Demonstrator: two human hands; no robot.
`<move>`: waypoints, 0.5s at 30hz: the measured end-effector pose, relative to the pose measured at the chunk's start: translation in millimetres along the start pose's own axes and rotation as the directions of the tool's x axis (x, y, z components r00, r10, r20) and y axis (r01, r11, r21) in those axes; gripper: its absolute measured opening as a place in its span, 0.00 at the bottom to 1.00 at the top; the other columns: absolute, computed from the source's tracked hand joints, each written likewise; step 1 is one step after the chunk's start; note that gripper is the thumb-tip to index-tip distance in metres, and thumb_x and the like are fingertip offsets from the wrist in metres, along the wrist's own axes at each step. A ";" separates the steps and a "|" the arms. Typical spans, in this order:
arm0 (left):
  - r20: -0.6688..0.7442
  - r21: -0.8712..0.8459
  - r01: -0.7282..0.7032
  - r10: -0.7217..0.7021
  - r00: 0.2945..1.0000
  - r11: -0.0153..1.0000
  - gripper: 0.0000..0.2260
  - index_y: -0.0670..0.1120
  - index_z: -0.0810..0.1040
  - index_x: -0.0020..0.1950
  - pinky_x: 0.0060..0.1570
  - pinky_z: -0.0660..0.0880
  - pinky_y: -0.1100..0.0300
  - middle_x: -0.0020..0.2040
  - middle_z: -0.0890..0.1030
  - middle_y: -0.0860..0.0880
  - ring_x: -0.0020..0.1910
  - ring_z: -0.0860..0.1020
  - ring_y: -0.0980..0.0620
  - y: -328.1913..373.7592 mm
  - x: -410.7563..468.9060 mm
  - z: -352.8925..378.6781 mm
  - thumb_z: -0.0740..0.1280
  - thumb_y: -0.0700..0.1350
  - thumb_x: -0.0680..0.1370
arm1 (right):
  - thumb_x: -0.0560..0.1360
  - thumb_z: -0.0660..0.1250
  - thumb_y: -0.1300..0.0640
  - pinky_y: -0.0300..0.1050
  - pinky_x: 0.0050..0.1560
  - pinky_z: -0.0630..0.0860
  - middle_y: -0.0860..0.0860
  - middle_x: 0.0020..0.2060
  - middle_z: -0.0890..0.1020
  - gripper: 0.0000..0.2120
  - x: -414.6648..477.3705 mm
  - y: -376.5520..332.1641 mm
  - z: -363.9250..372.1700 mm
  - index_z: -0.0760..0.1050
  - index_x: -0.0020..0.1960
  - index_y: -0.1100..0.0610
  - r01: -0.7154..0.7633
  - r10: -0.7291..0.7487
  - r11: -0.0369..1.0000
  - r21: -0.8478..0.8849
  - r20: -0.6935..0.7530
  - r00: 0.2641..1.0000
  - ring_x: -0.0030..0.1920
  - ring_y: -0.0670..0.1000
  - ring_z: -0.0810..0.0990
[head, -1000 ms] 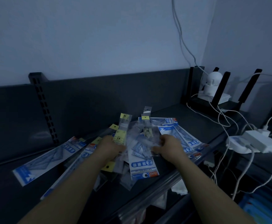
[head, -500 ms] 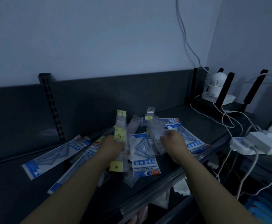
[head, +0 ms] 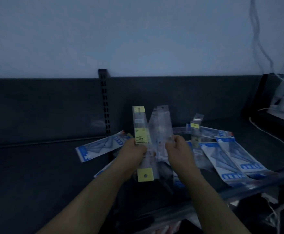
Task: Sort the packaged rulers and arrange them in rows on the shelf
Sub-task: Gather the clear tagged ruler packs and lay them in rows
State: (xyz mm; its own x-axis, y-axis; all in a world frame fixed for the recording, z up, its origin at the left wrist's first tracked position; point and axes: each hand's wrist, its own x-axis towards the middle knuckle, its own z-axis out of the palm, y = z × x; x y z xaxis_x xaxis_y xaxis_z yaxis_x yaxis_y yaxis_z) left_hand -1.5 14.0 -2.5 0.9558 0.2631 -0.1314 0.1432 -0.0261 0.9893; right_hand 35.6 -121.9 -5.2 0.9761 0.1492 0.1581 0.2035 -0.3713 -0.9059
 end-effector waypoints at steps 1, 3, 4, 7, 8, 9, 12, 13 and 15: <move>-0.017 0.002 -0.001 0.001 1.000 1.000 0.10 0.42 0.76 0.47 0.32 0.77 0.61 0.41 0.80 0.41 0.34 0.81 0.52 -1.0 -4.6 -12.2 0.58 0.32 0.78 | 0.80 0.57 0.59 0.40 0.34 0.67 0.52 0.39 0.73 0.05 -1.5 -5.6 10.2 0.69 0.51 0.61 0.019 -0.019 1.000 0.012 0.014 1.000 0.37 0.49 0.71; -0.080 0.039 -0.028 0.031 0.996 0.999 0.09 0.42 0.76 0.45 0.31 0.76 0.61 0.38 0.79 0.43 0.32 0.78 0.52 -4.0 -14.3 -39.3 0.58 0.32 0.78 | 0.79 0.58 0.60 0.36 0.33 0.68 0.51 0.39 0.74 0.05 -4.9 -17.5 32.7 0.70 0.50 0.61 0.040 -0.042 0.998 0.045 0.049 0.998 0.38 0.49 0.73; -0.120 0.056 -0.041 0.048 0.992 0.998 0.09 0.42 0.76 0.45 0.30 0.74 0.63 0.37 0.78 0.44 0.31 0.76 0.53 -5.3 -19.9 -54.0 0.58 0.32 0.77 | 0.79 0.58 0.60 0.38 0.35 0.69 0.52 0.40 0.75 0.05 -7.3 -24.3 46.1 0.70 0.50 0.61 0.049 -0.054 0.997 0.064 0.076 0.996 0.39 0.50 0.74; -0.230 0.050 -0.056 0.066 0.971 0.997 0.06 0.43 0.76 0.51 0.35 0.75 0.62 0.45 0.81 0.45 0.40 0.79 0.50 -8.6 -41.2 -97.9 0.61 0.35 0.79 | 0.80 0.59 0.57 0.43 0.38 0.71 0.56 0.43 0.78 0.07 -18.8 -46.2 87.4 0.72 0.50 0.61 0.078 -0.095 0.991 0.109 0.162 0.982 0.40 0.51 0.75; -0.268 0.049 -0.055 0.066 0.961 0.997 0.06 0.43 0.75 0.53 0.37 0.76 0.61 0.48 0.82 0.45 0.42 0.80 0.50 -10.7 -49.5 -113.3 0.62 0.36 0.79 | 0.80 0.59 0.57 0.40 0.36 0.70 0.55 0.41 0.77 0.08 -24.3 -53.9 100.8 0.72 0.49 0.61 0.093 -0.115 0.988 0.121 0.194 0.974 0.38 0.49 0.74; -0.305 0.047 -0.060 0.072 0.950 0.997 0.06 0.44 0.75 0.54 0.38 0.76 0.61 0.49 0.82 0.45 0.43 0.80 0.50 -12.4 -59.0 -128.8 0.63 0.37 0.79 | 0.80 0.58 0.57 0.38 0.33 0.69 0.54 0.39 0.76 0.08 -30.9 -61.8 114.6 0.72 0.49 0.62 0.108 -0.136 0.985 0.133 0.227 0.964 0.36 0.48 0.72; -0.389 0.078 -0.082 0.106 0.915 0.994 0.04 0.46 0.75 0.53 0.33 0.73 0.66 0.44 0.81 0.49 0.38 0.79 0.56 -20.0 -90.6 -177.7 0.64 0.40 0.79 | 0.80 0.58 0.57 0.38 0.33 0.69 0.52 0.39 0.77 0.07 -55.0 -86.3 158.0 0.72 0.48 0.58 0.143 -0.184 0.978 0.150 0.314 0.932 0.36 0.47 0.73; -0.415 0.087 -0.077 0.107 0.904 0.993 0.04 0.46 0.75 0.53 0.31 0.73 0.67 0.44 0.81 0.50 0.37 0.78 0.57 -22.4 -103.2 -194.8 0.64 0.40 0.79 | 0.80 0.58 0.56 0.38 0.34 0.69 0.52 0.40 0.77 0.06 -64.6 -95.3 174.1 0.72 0.48 0.57 0.148 -0.197 0.975 0.164 0.340 0.920 0.37 0.46 0.74; -0.476 0.105 -0.061 0.104 0.873 0.993 0.05 0.46 0.75 0.55 0.31 0.72 0.68 0.45 0.81 0.50 0.38 0.79 0.57 -28.3 -128.6 -230.9 0.64 0.41 0.79 | 0.80 0.58 0.55 0.39 0.34 0.69 0.50 0.38 0.76 0.07 -86.1 -114.7 206.6 0.73 0.47 0.56 0.166 -0.228 0.969 0.185 0.392 0.891 0.36 0.46 0.73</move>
State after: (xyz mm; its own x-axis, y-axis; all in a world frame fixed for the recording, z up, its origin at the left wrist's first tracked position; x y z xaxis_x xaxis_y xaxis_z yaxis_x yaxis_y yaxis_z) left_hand -187.8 203.6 0.8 0.7274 0.6860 0.0182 0.1108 -0.1436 0.9834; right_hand -87.6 97.2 4.0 0.7938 0.5767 0.1932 0.3451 -0.1655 -0.9238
